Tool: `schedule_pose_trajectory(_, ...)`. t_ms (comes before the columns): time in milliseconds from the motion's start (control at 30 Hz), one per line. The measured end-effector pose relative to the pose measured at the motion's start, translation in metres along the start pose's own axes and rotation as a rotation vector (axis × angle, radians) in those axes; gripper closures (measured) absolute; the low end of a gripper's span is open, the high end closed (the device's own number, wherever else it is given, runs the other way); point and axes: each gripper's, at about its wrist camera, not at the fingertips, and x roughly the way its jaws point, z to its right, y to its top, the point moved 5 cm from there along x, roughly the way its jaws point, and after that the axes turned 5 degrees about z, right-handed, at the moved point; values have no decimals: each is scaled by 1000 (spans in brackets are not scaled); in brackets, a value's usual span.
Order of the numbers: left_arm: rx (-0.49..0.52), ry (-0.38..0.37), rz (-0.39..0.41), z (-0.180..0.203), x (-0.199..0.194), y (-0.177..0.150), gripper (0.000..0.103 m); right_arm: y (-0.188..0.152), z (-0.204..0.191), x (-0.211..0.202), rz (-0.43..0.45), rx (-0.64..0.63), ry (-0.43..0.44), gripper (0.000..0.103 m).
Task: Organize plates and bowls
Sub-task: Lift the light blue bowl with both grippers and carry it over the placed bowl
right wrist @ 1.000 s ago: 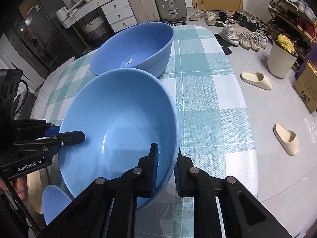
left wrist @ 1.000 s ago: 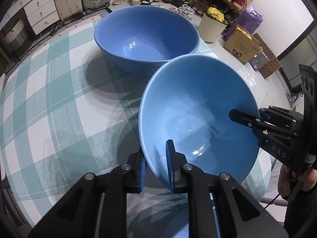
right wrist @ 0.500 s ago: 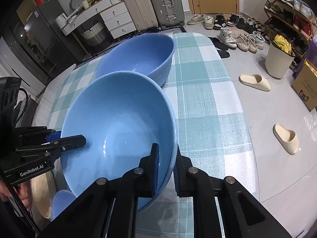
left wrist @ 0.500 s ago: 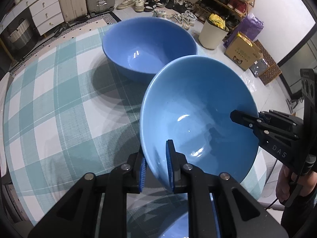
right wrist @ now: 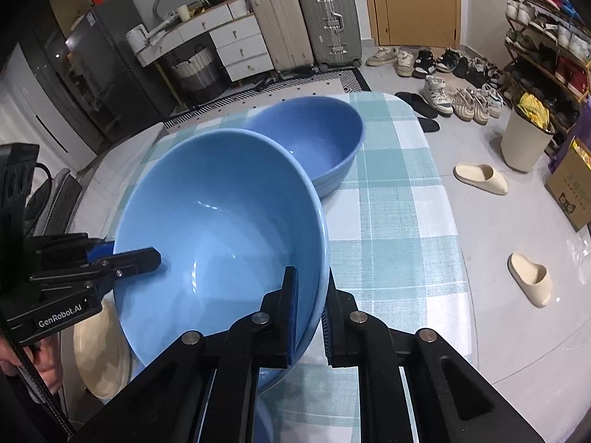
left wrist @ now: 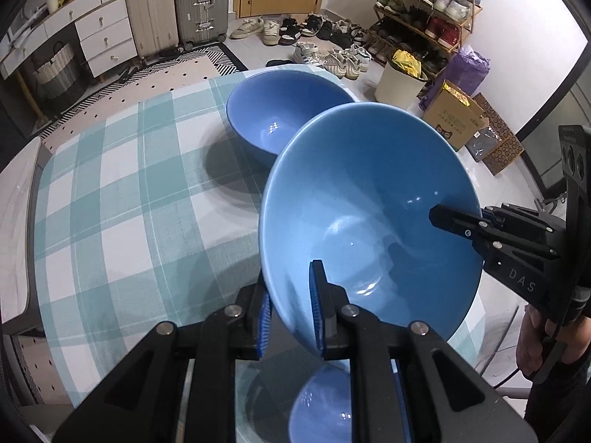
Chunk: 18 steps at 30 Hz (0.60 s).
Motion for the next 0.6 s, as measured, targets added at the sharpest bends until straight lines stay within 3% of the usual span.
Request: schedule_pose_trajectory(600,1,-19,9,18,-45,-47,87,-35,-31,-71,56,6,-45,92)
